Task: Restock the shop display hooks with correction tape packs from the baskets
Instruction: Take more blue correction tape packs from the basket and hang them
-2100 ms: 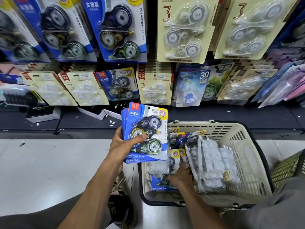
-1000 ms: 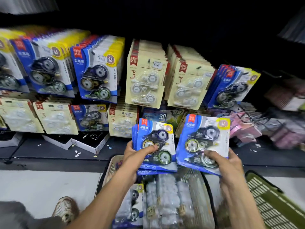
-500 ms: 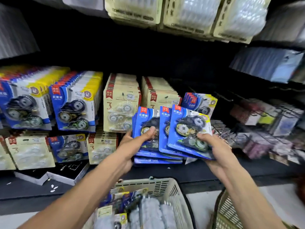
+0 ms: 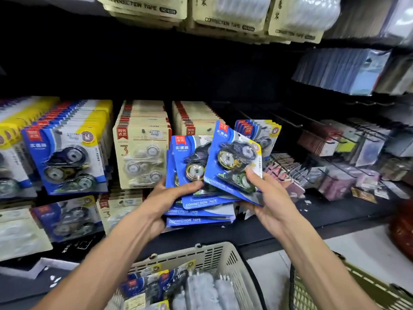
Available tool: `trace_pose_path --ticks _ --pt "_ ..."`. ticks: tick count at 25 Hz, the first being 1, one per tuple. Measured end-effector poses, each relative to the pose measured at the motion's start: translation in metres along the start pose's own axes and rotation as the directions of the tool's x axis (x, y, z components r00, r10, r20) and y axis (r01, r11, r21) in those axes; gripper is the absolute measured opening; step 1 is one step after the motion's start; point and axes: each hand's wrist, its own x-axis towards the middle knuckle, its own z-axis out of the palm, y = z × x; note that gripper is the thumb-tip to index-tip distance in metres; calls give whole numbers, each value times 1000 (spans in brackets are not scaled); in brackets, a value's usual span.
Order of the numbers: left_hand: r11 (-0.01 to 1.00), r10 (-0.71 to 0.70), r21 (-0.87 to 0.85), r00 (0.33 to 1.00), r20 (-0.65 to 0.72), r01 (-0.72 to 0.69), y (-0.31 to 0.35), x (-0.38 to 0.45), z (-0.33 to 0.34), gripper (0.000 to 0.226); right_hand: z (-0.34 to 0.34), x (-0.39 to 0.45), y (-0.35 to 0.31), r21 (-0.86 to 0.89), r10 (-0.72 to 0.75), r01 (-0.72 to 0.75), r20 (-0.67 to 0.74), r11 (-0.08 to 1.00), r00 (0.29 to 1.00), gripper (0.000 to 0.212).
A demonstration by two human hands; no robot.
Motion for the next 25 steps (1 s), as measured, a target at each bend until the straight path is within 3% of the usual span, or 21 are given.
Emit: trace_pose_path --ticks 4,7,9,12,17,19,22,24,25 --pt "999 8 47 1000 -19 -7 -10 6 8 71 -16 13 -5 -110 -35 31 -35 993 999 32" --pt "999 9 53 999 -34 -8 -13 12 12 89 -44 36 -21 -15 -128 129 -252 992 959 29" --pt "998 17 56 999 -30 -15 -12 13 11 89 -64 49 -26 -87 -174 154 -331 984 927 30" --pt "997 17 71 1000 -20 -15 -11 14 12 80 -81 61 -20 -157 -223 177 -354 972 908 21" --pt "997 0 81 1000 -4 1 -15 14 20 77 -81 73 -22 -202 -280 222 -335 954 900 29" --pt "997 1 81 1000 4 -1 -16 14 24 77 -83 78 -19 -189 -281 218 -440 957 853 36" --pt "996 3 88 1000 15 -5 -17 16 29 80 -81 83 -13 -133 -240 205 -669 970 703 55" --pt "996 3 85 1000 22 -5 -18 16 32 80 -74 84 -10 -194 -283 206 -685 959 671 52" --pt "997 1 82 1000 24 -3 -18 16 33 80 -70 86 -8 -216 -281 182 -670 959 687 48"
